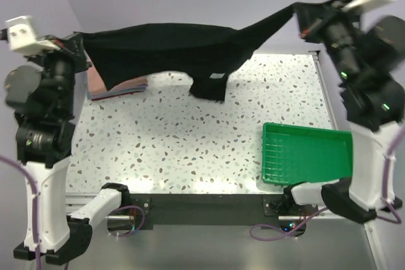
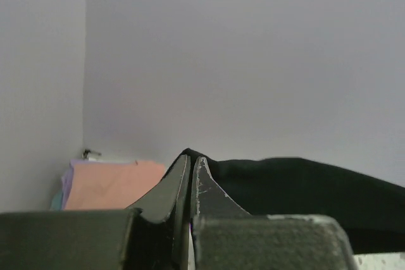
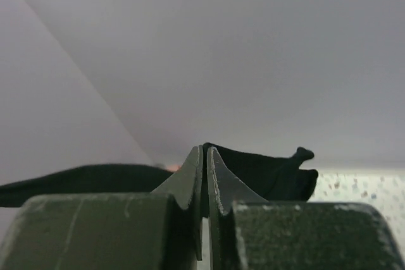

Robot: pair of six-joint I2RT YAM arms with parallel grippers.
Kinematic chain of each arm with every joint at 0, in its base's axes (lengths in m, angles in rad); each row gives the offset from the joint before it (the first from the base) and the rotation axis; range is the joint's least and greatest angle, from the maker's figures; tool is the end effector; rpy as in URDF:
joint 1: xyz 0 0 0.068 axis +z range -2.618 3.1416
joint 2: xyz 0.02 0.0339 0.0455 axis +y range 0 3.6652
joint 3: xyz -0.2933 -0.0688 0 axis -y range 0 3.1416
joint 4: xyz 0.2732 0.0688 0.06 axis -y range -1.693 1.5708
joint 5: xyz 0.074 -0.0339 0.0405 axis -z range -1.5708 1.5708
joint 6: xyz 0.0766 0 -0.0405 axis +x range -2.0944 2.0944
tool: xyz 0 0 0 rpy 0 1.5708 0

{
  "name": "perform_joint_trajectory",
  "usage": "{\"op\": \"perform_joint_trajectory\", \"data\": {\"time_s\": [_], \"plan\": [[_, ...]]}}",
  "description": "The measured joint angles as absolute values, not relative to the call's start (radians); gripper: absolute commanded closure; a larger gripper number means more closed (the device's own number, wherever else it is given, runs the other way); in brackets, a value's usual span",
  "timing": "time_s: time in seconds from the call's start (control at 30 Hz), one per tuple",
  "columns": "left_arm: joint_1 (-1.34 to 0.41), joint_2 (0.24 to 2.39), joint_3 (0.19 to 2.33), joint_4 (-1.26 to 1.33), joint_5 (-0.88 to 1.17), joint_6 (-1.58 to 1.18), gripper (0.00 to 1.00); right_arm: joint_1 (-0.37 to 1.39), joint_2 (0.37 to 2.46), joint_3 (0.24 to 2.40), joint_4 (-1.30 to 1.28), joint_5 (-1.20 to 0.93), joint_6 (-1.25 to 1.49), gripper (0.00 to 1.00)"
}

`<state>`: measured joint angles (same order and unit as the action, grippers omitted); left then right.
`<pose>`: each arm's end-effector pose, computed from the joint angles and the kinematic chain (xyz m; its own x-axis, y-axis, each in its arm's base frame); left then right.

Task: Fold and stack the t-shirts
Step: Flatten the tshirt out

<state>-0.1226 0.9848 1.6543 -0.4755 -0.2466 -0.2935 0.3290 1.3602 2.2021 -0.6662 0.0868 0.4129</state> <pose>0.1812 -0.0035 0.6030 0.2176 -0.3095 -0.9257 -0.0587 0.9425 -0.3289 0.2330 0.0725 0.6703 0.0548 0.4411 -0.8958 -0.2872 0.8662 0.4090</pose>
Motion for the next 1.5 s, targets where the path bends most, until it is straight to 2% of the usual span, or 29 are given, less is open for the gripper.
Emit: {"op": "perform_joint_trajectory", "data": {"time_s": [0.3, 0.5, 0.6, 0.77, 0.93, 0.97, 1.0, 1.03, 1.07, 1.1, 1.2, 1.27, 1.33, 1.5], "plan": [[-0.134, 0.985, 2.075, -0.463, -0.307, -0.199, 1.00, 0.329, 1.183, 2.407, -0.552, 0.041, 0.416, 1.00], [-0.173, 0.947, 2.120, -0.432, -0.356, -0.159, 1.00, 0.329, 1.192, 2.443, -0.503, 0.010, 0.438, 1.00], [-0.186, 0.925, 2.058, -0.410, -0.371, -0.153, 1.00, 0.329, 1.212, 2.418, -0.482, 0.016, 0.441, 1.00], [-0.193, 0.906, 1.809, -0.355, -0.383, -0.165, 1.00, 0.329, 1.294, 2.339, -0.450, 0.043, 0.453, 1.00], [-0.172, 1.021, 1.423, -0.279, -0.377, -0.181, 1.00, 0.327, 1.563, 2.285, -0.443, 0.086, 0.472, 1.00], [-0.163, 1.071, 1.354, -0.269, -0.358, -0.190, 0.80, 0.323, 1.638, 2.275, -0.444, 0.094, 0.479, 1.00], [-0.153, 1.142, 1.290, -0.258, -0.335, -0.197, 0.65, 0.316, 1.713, 2.265, -0.449, 0.098, 0.487, 0.95], [-0.147, 1.206, 1.237, -0.250, -0.316, -0.203, 0.49, 0.312, 1.790, 2.259, -0.456, 0.098, 0.494, 0.59], [-0.141, 1.279, 1.184, -0.256, -0.296, -0.213, 0.23, 0.302, 1.890, 2.259, -0.472, 0.097, 0.507, 0.47], [-0.137, 1.343, 1.142, -0.266, -0.277, -0.229, 0.18, 0.291, 1.993, 2.265, -0.495, 0.094, 0.506, 0.36], [-0.132, 1.448, 1.079, -0.313, -0.222, -0.273, 0.11, 0.261, 2.279, 2.305, -0.629, 0.079, 0.502, 0.26], [-0.131, 1.447, 1.074, -0.322, -0.187, -0.289, 0.10, 0.250, 2.368, 2.263, -0.687, 0.063, 0.498, 0.20], [-0.131, 1.417, 1.074, -0.300, -0.154, -0.304, 0.10, 0.242, 2.353, 2.107, -0.699, 0.047, 0.497, 0.15], [-0.131, 1.317, 1.074, -0.302, -0.093, -0.324, 0.06, 0.246, 2.099, 1.792, -0.684, -0.011, 0.491, 0.14]]}}
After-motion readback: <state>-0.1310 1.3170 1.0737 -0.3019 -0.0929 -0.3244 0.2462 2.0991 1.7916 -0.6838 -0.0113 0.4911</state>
